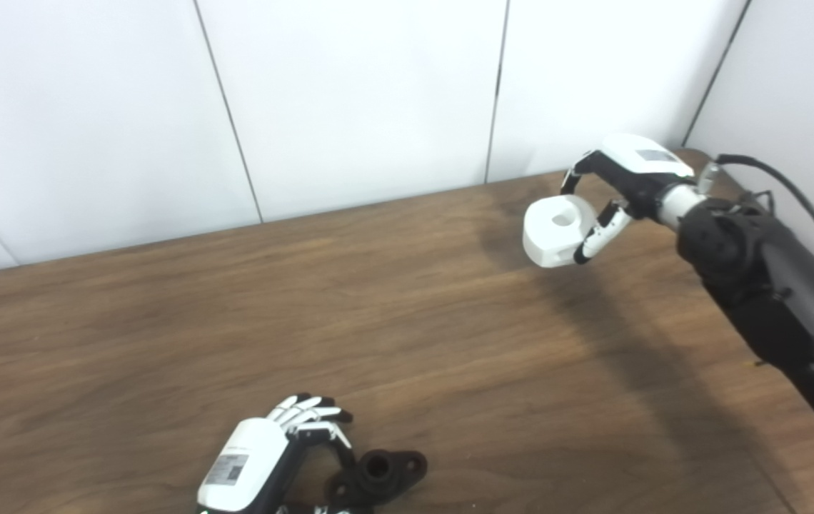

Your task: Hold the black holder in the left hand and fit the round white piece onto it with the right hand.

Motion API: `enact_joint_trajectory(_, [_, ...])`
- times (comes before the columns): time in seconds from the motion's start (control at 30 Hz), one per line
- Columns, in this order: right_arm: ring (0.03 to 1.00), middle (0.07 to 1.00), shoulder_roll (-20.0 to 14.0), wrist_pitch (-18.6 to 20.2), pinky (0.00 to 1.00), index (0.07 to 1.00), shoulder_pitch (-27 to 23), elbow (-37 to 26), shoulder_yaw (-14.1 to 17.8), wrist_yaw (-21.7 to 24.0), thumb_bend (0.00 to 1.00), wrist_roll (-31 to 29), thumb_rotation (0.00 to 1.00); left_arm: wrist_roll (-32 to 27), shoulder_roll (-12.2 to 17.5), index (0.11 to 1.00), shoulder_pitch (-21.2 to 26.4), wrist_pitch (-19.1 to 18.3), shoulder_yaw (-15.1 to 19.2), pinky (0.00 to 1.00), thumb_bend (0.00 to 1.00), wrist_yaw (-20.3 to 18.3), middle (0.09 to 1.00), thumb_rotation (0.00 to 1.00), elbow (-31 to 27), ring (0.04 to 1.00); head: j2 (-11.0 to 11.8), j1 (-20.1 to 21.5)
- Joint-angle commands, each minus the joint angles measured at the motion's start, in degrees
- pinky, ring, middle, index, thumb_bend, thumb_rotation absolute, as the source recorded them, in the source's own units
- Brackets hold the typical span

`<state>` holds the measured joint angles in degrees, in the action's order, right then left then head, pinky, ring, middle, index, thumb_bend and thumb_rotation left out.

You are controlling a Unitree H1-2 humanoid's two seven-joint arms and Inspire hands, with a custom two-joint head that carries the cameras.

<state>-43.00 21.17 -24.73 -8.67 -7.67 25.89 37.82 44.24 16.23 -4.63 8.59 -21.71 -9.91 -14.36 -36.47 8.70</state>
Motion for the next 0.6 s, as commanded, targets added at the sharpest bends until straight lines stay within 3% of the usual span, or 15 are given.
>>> enact_joint_trajectory(0.0, [0.914, 0.798, -2.08, 1.13, 1.00, 0.486, -0.81, -5.26, 1.83, 1.45, 0.52, -0.43, 0.14, 2.09, 0.23, 0.486, -0.46, -3.50, -1.07, 0.91, 0.52, -3.84, 0.789, 0.05, 2.16, 0.870, -0.24, -0.11])
enact_joint_trajectory(0.2, [0.914, 0.804, -0.50, 5.31, 1.00, 0.486, 3.28, -16.22, 0.87, 7.96, 0.52, -0.38, 0.14, 3.71, -0.22, 0.486, 0.07, -5.09, -2.24, 0.92, 0.52, -5.00, 0.791, 0.05, 1.22, 0.875, -2.05, -0.74])
enact_joint_trajectory(0.57, [0.916, 0.821, 6.40, 5.71, 1.00, 0.485, 4.40, -26.16, -1.90, 18.06, 0.52, 1.56, 0.14, 4.41, -1.53, 0.486, 0.96, -6.17, -3.99, 0.91, 0.52, -4.57, 0.789, 0.05, -0.18, 0.868, -7.65, -3.50])
